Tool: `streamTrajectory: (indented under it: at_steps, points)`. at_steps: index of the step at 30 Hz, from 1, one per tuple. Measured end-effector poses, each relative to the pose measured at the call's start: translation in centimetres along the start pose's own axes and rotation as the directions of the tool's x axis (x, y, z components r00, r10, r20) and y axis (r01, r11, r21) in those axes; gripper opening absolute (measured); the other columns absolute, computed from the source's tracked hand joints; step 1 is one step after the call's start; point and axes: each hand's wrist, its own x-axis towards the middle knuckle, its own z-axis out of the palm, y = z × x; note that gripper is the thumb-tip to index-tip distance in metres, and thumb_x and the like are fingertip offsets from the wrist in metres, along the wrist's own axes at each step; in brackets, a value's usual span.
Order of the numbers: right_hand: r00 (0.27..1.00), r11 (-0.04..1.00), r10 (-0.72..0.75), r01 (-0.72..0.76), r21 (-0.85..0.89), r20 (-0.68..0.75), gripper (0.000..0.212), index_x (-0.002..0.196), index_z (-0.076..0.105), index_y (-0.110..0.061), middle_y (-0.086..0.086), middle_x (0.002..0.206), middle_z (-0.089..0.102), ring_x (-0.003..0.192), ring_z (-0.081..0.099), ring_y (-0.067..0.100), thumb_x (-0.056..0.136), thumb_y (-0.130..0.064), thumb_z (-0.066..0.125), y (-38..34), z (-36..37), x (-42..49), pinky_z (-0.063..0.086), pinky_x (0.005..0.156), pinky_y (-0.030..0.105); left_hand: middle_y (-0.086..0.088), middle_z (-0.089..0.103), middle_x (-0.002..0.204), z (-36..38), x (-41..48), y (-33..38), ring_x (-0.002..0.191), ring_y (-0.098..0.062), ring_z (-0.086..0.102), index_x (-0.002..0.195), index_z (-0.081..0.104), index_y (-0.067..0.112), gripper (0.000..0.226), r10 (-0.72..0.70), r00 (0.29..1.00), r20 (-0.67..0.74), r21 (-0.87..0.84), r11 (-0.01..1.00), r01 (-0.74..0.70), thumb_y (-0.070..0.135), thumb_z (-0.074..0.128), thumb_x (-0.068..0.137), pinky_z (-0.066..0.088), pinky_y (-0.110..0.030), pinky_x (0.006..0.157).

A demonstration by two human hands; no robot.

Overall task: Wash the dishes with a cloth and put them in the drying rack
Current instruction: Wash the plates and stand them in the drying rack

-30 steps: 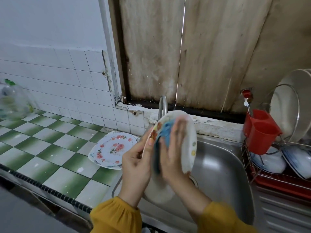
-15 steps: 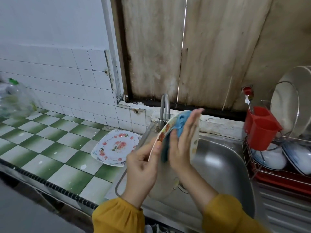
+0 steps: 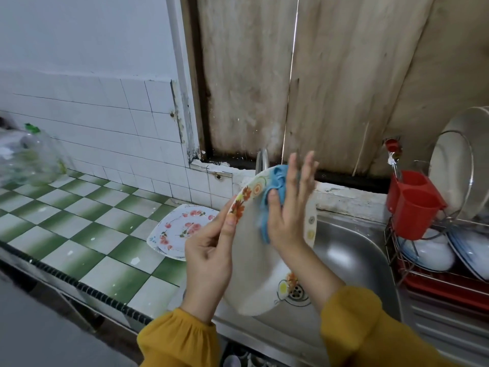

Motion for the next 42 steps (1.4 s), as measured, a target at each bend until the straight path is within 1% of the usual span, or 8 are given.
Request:
streamTrajectory:
  at_steps: [3, 8, 15, 21, 26, 31, 37, 42]
  points:
    - [0.969, 0.970, -0.244, 0.244, 0.018, 0.047, 0.055, 0.155, 0.006, -0.034, -0.006, 0.162, -0.009, 0.150, -0.006, 0.029, 0.103, -0.043, 0.023, -0.1, 0.4, -0.4, -0.005, 0.120, 0.048, 0.025, 0.069, 0.105, 0.0, -0.1, -0.1, 0.108, 0.004, 0.063, 0.120, 0.062, 0.010, 0.031, 0.002, 1.000, -0.022, -0.020, 1.000, -0.003, 0.022, 0.059, 0.092, 0.048, -0.011, 0.086]
    - [0.948, 0.956, 0.275, -0.253, 0.151, -0.158, 0.056, 0.154, 0.008, -0.023, 0.005, 0.163, -0.004, 0.150, -0.011, 0.023, 0.102, -0.029, 0.029, -1.5, 0.3, 1.4, -0.008, 0.120, 0.052, 0.021, 0.069, 0.108, 0.2, -0.4, -0.4, 0.109, 0.002, 0.063, 0.117, 0.066, 0.010, 0.035, -0.009, 1.000, 0.001, 0.006, 1.000, 0.009, 0.024, 0.054, 0.086, 0.050, -0.015, 0.091]
    - [0.756, 0.979, -0.194, 0.189, 0.075, 0.625, 0.068, 0.150, -0.018, -0.042, -0.015, 0.161, -0.018, 0.150, -0.013, 0.014, 0.102, -0.038, 0.029, 0.2, -0.5, -10.1, -0.006, 0.122, 0.037, 0.005, 0.072, 0.109, -1.8, 1.0, -0.9, 0.110, -0.013, 0.065, 0.113, 0.069, 0.013, 0.034, -0.094, 0.955, -0.282, -0.121, 0.991, 0.062, 0.030, 0.059, 0.085, 0.053, -0.031, 0.095]
    - [0.915, 0.926, 0.374, -0.357, -0.126, 0.151, 0.062, 0.151, -0.007, -0.029, 0.001, 0.159, -0.023, 0.148, -0.020, 0.025, 0.103, -0.032, 0.032, 7.2, -1.8, -3.6, -0.001, 0.121, 0.052, 0.014, 0.071, 0.109, -2.1, 0.3, -0.9, 0.114, -0.011, 0.063, 0.101, 0.073, 0.026, 0.021, -0.096, 0.968, -0.230, -0.098, 0.992, 0.075, 0.029, 0.060, 0.086, 0.053, -0.021, 0.088]
    - [0.985, 0.982, 0.174, -0.174, 0.069, 0.006, 0.059, 0.152, 0.002, -0.016, 0.007, 0.162, -0.006, 0.150, -0.008, 0.028, 0.103, -0.031, 0.031, 1.9, -0.9, 0.8, -0.002, 0.122, 0.043, 0.022, 0.072, 0.100, 0.8, -2.2, -1.2, 0.103, 0.001, 0.066, 0.104, 0.071, 0.023, 0.015, -0.059, 0.997, -0.045, 0.017, 0.998, 0.060, 0.027, 0.062, 0.092, 0.051, -0.015, 0.084]
    - [0.916, 0.968, -0.243, 0.205, 0.148, 0.320, 0.058, 0.155, -0.004, -0.033, -0.009, 0.162, -0.012, 0.151, -0.005, 0.028, 0.104, -0.045, 0.022, -1.4, 0.0, -5.0, -0.006, 0.121, 0.045, 0.018, 0.072, 0.102, 0.8, -0.9, -0.9, 0.105, -0.001, 0.065, 0.116, 0.066, 0.016, 0.026, -0.007, 0.992, -0.129, -0.036, 0.999, 0.002, 0.024, 0.058, 0.092, 0.051, -0.018, 0.087]
    - [0.941, 0.948, 0.316, -0.319, -0.007, -0.122, 0.060, 0.154, 0.013, -0.026, 0.002, 0.161, -0.009, 0.149, -0.010, 0.030, 0.099, -0.043, 0.032, 1.7, -0.3, -0.4, -0.010, 0.117, 0.046, 0.019, 0.074, 0.096, 0.1, -0.7, -0.6, 0.095, 0.003, 0.066, 0.116, 0.067, 0.011, 0.033, 0.001, 0.993, -0.116, 0.005, 1.000, -0.001, 0.027, 0.056, 0.089, 0.053, -0.016, 0.080]
    - [0.989, 0.976, 0.025, -0.055, 0.213, 0.143, 0.068, 0.155, -0.007, -0.014, 0.007, 0.162, -0.010, 0.151, -0.008, 0.027, 0.101, -0.028, 0.032, -4.3, 0.0, -3.2, -0.009, 0.120, 0.049, 0.020, 0.073, 0.093, 1.0, -0.7, -0.4, 0.094, 0.002, 0.067, 0.118, 0.064, 0.009, 0.030, -0.007, 0.999, -0.053, -0.007, 1.000, 0.007, 0.020, 0.059, 0.090, 0.051, -0.013, 0.080]
